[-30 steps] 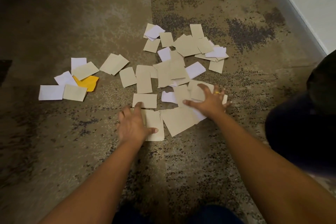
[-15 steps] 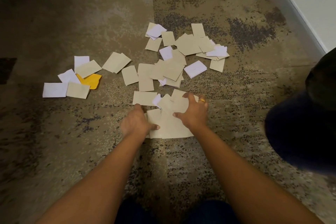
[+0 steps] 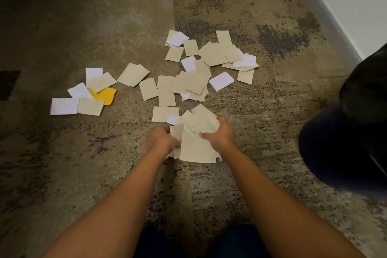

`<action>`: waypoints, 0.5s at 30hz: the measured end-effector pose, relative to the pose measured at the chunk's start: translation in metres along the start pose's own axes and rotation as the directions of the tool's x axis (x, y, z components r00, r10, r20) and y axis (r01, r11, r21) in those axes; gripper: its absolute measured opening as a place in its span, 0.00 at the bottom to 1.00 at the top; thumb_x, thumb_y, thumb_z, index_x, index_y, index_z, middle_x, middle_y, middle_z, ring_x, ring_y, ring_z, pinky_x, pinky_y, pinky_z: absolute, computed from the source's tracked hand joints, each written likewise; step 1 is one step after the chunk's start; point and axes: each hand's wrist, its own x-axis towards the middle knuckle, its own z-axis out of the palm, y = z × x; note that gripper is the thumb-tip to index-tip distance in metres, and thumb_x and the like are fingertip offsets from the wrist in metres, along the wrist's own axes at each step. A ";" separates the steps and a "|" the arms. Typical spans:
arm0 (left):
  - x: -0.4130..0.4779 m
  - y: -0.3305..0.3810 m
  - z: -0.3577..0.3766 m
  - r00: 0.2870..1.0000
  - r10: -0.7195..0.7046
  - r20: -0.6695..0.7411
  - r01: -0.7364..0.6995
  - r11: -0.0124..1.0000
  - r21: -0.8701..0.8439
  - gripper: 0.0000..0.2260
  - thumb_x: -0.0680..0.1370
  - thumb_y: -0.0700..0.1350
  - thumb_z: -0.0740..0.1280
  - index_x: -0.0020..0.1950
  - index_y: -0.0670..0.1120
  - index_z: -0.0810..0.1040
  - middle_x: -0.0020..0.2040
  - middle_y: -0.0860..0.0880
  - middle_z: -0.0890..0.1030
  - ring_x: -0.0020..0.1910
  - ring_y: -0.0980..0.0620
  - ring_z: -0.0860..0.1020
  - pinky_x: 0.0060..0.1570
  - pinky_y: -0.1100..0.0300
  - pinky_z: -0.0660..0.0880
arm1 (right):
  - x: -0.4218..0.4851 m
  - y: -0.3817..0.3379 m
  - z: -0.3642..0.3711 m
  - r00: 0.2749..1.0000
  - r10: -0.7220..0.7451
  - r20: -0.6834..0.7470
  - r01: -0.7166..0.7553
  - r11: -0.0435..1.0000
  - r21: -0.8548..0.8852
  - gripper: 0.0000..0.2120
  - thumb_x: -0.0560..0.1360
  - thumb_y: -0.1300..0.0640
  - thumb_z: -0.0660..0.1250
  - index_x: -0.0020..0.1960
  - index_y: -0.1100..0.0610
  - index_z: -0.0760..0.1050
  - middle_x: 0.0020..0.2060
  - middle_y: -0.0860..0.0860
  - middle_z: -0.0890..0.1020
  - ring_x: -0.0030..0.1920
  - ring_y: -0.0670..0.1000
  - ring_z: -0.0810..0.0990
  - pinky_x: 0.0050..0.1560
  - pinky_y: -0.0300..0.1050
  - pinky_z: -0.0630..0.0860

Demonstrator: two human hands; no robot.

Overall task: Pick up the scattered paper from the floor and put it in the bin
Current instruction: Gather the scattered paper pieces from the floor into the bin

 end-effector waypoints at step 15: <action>-0.101 0.026 -0.064 0.987 0.141 -0.078 -0.159 0.917 -0.366 0.20 0.71 0.40 0.74 0.61 0.39 0.77 0.59 0.40 0.80 0.55 0.40 0.78 0.55 0.50 0.75 | -0.093 -0.070 -0.115 0.948 -0.206 -0.241 0.243 0.961 0.132 0.21 0.70 0.61 0.73 0.59 0.58 0.69 0.49 0.53 0.74 0.47 0.52 0.71 0.42 0.44 0.70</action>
